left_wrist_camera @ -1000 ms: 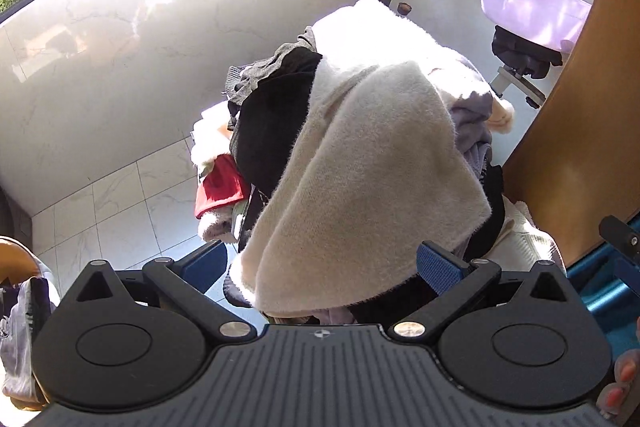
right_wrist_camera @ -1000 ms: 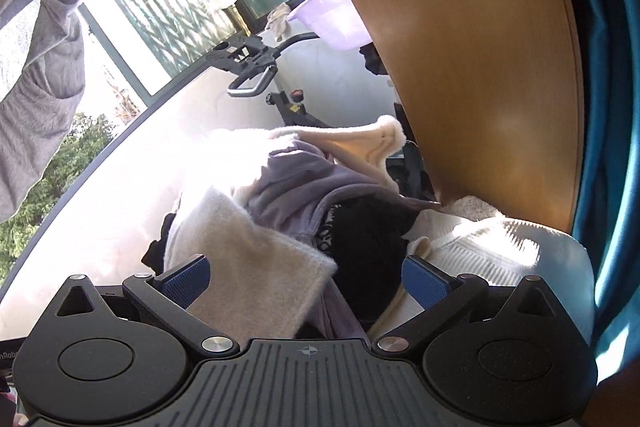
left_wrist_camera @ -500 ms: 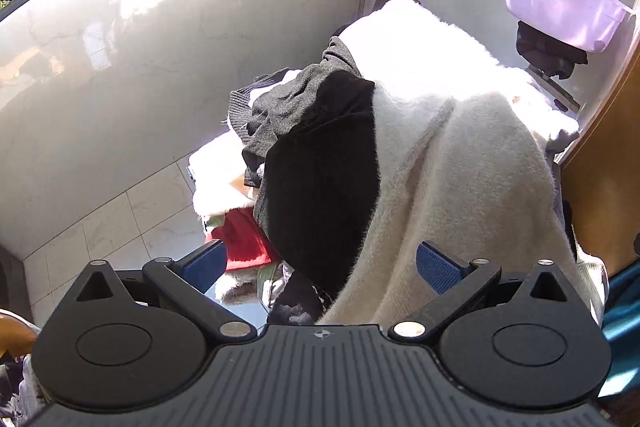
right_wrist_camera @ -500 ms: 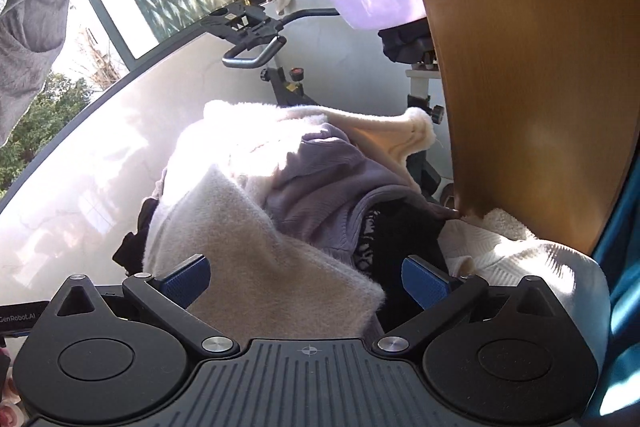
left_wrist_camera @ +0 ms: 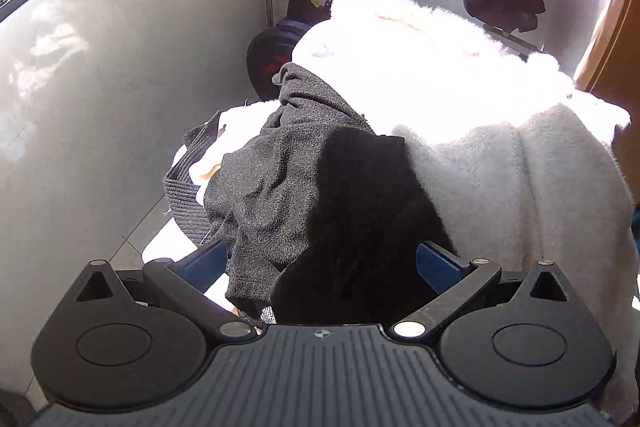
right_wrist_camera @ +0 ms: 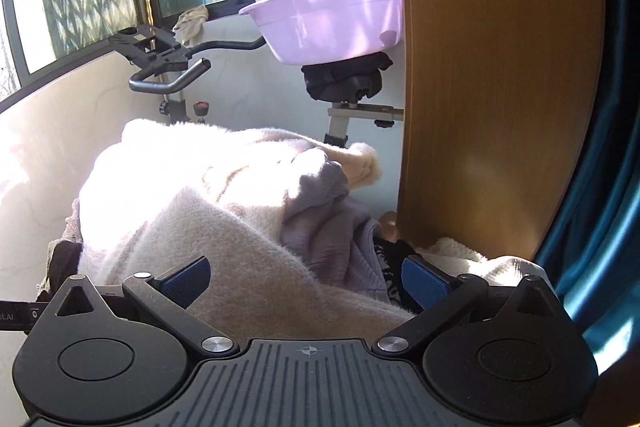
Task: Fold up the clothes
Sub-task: 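Lower both grippers onto the cream fluffy sweater on the clothes pile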
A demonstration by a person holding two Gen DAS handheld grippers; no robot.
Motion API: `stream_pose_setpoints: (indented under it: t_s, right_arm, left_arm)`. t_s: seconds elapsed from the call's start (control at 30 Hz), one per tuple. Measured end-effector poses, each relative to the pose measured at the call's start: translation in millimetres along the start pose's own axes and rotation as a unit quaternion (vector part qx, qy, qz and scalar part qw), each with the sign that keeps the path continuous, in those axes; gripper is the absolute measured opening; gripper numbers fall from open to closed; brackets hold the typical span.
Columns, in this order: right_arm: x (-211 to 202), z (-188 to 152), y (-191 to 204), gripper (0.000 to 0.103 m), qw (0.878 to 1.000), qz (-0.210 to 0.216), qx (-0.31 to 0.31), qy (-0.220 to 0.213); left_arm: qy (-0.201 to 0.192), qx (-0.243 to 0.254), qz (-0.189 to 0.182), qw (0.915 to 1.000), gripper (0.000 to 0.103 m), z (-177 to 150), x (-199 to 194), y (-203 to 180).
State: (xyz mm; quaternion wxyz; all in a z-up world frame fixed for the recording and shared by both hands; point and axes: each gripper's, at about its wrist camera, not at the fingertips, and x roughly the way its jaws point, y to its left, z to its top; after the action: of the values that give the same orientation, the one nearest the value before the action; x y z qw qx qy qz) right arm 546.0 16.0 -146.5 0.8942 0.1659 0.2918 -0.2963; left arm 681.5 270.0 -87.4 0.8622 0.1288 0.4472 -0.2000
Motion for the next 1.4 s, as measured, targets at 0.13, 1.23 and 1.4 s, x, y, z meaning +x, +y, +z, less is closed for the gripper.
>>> stream_pose_setpoints:
  t_s: [0.13,1.23,1.4]
  right_arm:
    - [26,-8,17,0.102,0.999,-0.015,-0.028,0.029]
    - [42,-8,-6,0.102,0.993,0.101,-0.015,0.06]
    - [21,14,-29,0.102,0.989,0.145,0.018,0.033]
  left_arm:
    - [0.02,0.008,-0.021,0.9995,0.103,-8,28,4]
    - [-0.021,-0.073,-0.059,0.9953,0.098,-18,8,17]
    - [-0.094,0.004,-0.09,0.9914,0.098,-7,-42,-14]
